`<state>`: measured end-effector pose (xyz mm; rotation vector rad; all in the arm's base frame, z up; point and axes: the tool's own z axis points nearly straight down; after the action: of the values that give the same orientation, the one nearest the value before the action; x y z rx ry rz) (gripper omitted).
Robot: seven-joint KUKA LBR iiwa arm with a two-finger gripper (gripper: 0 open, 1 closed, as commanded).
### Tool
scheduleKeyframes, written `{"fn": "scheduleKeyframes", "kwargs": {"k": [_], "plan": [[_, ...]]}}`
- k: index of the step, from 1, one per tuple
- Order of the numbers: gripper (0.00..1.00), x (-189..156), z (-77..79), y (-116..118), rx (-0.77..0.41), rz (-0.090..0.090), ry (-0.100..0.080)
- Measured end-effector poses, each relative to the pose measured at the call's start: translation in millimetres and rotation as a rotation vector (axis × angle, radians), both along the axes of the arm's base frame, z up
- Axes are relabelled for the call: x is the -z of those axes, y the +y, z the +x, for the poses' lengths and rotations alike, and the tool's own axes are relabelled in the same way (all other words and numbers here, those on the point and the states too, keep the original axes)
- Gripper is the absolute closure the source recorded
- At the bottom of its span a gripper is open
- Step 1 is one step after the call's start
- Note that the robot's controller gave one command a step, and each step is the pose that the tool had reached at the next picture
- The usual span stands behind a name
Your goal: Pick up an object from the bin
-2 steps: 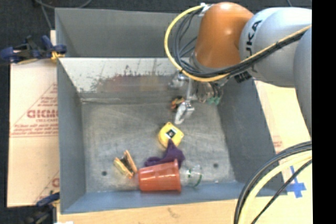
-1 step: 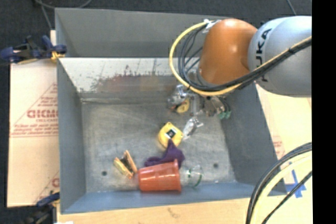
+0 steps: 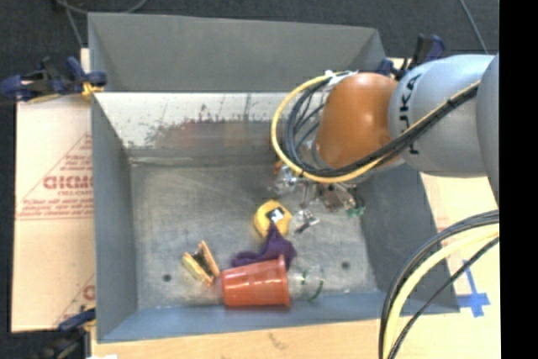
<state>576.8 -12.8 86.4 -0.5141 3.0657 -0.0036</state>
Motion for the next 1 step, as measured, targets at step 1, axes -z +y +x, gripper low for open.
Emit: {"fn": "scheduleKeyframes", "kwargs": {"k": [1], "plan": [[0.0,4.6,-2.9,-0.4,0.0,0.0,0.007]]}}
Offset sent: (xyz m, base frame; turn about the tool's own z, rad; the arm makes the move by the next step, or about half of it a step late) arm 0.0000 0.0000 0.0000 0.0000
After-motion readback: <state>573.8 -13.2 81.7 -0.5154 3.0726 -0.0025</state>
